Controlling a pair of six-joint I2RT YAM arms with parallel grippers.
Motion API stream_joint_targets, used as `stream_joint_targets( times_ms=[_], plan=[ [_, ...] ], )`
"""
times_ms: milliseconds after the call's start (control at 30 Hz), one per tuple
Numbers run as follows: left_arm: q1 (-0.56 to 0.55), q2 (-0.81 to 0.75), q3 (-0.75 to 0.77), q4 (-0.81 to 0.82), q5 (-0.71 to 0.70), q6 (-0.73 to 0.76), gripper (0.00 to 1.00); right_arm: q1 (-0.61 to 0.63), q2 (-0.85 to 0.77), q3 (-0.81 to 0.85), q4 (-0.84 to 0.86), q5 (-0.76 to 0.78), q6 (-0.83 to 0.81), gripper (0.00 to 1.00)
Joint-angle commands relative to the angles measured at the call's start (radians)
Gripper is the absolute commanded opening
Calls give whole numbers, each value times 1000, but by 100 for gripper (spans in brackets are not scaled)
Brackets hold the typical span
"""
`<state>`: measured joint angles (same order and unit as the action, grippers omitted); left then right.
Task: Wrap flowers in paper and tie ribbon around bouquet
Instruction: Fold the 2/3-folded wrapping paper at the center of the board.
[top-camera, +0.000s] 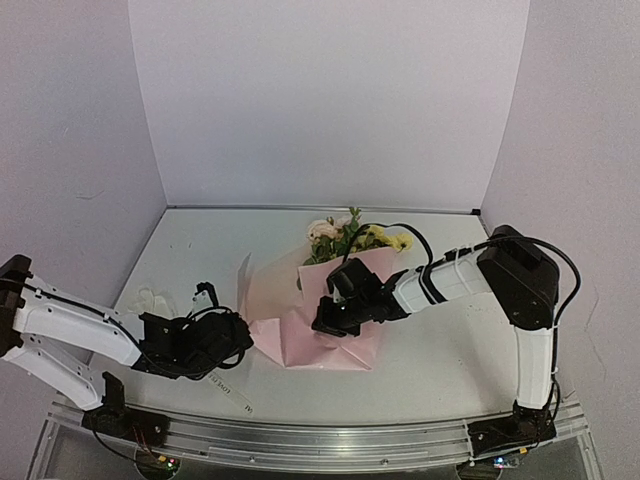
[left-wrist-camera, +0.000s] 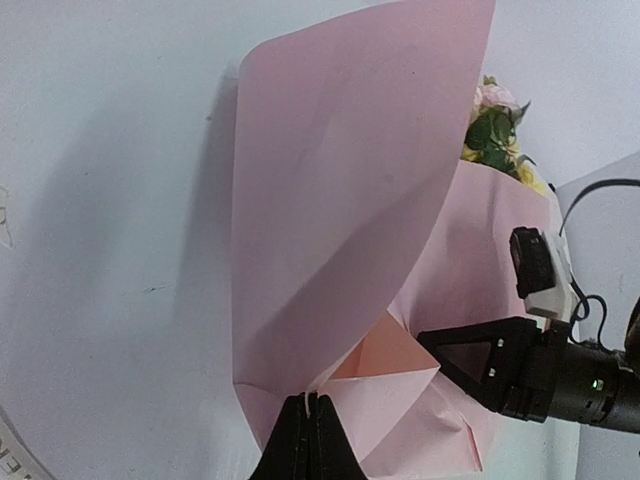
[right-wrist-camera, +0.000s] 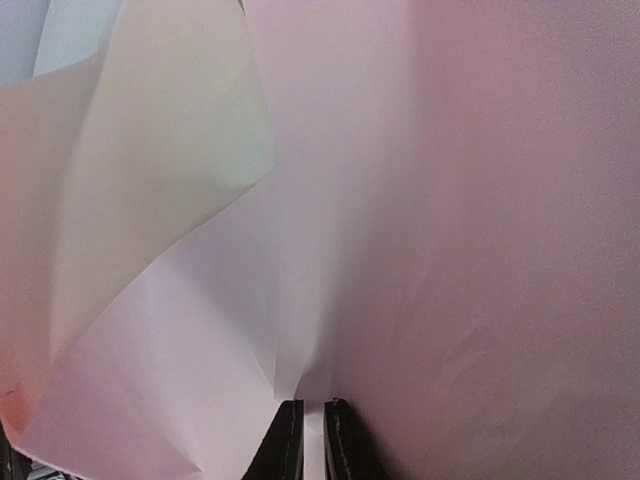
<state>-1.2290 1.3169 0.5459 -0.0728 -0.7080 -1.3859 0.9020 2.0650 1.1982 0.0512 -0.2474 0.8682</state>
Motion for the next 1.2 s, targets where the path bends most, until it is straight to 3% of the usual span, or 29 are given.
stream_joint_targets(
  times_ms=[0,200,433,1167],
  plan=[
    [-26,37,82,119,-12,246,0,0,61,0,-103,54,-9,11],
    [-27,126,153,258,102,445,0,1,57,-3,-103,55,-6,11],
    [-26,240,205,387,240,560,0,2,46,-1,-103,46,-5,11],
    [-13,327,212,447,261,538,0,1,-168,-40,-80,31,17,14]
  ],
)
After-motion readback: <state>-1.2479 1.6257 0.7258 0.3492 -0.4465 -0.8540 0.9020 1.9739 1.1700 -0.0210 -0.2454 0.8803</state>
